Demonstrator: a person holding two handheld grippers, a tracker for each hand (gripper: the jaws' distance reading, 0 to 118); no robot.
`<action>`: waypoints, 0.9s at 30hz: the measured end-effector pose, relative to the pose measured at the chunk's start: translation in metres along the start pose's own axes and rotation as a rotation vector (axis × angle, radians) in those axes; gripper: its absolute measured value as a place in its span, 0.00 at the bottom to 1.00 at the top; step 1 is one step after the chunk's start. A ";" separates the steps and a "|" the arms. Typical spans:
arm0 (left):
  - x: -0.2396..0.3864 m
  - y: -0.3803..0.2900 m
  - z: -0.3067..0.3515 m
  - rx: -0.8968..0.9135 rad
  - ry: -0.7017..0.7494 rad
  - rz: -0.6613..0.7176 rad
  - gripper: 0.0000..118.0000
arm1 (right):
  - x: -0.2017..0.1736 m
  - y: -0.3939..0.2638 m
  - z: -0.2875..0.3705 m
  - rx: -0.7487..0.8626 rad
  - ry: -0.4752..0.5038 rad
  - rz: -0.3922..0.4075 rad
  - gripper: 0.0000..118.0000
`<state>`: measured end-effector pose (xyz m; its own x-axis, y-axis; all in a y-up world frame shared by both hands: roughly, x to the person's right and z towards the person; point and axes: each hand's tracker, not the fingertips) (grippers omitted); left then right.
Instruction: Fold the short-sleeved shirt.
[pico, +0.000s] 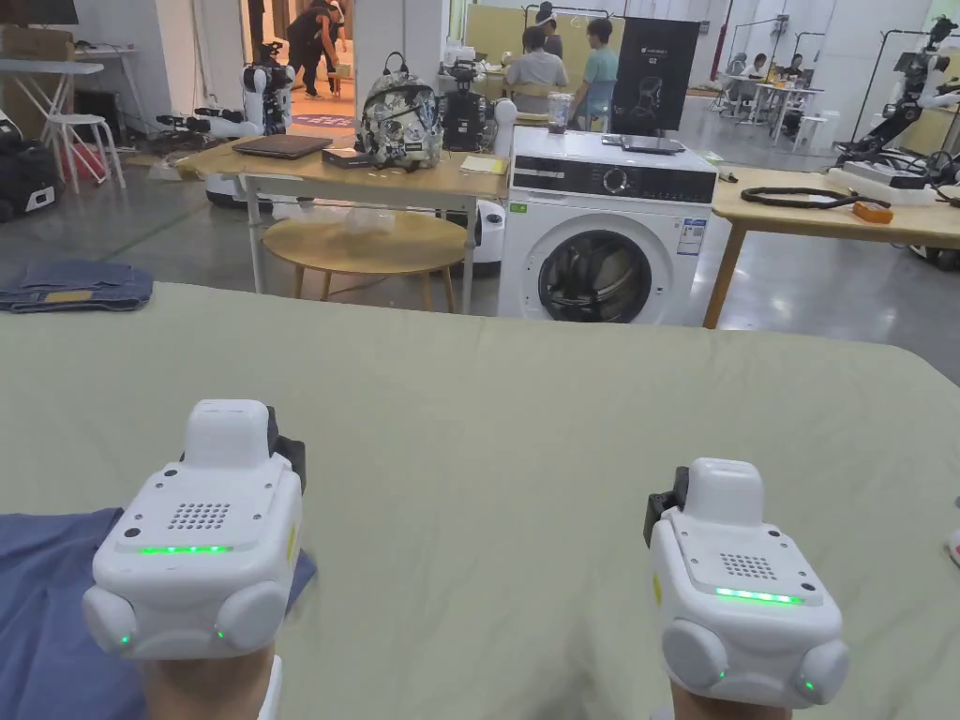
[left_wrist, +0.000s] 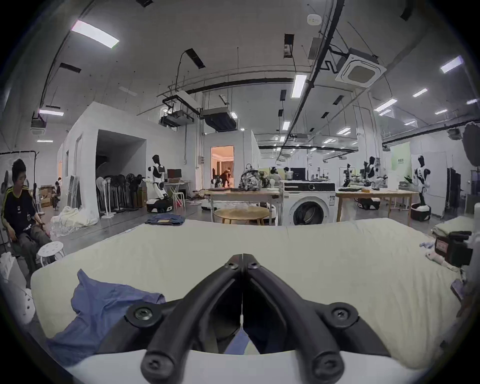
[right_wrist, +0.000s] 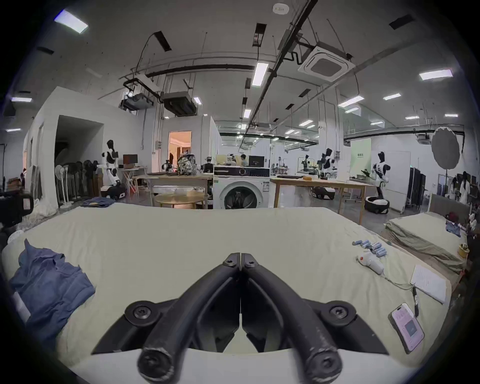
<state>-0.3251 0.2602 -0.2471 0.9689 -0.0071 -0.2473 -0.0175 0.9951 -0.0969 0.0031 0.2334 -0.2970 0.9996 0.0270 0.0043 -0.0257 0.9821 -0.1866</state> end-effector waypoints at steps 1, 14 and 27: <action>-0.002 -0.001 0.000 -0.008 -0.005 0.000 0.00 | 0.000 0.000 0.000 0.001 0.001 -0.004 0.00; -0.106 -0.019 0.027 -0.200 0.088 0.022 0.00 | -0.059 0.005 -0.005 -0.020 0.140 0.023 0.00; -0.237 -0.034 0.019 -0.617 0.113 0.105 0.00 | -0.141 -0.002 -0.008 -0.079 0.314 0.064 0.00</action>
<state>-0.5493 0.2302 -0.1667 0.9230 0.0439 -0.3823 -0.2827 0.7515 -0.5961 -0.1381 0.2266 -0.3050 0.9502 0.0173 -0.3110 -0.1003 0.9624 -0.2526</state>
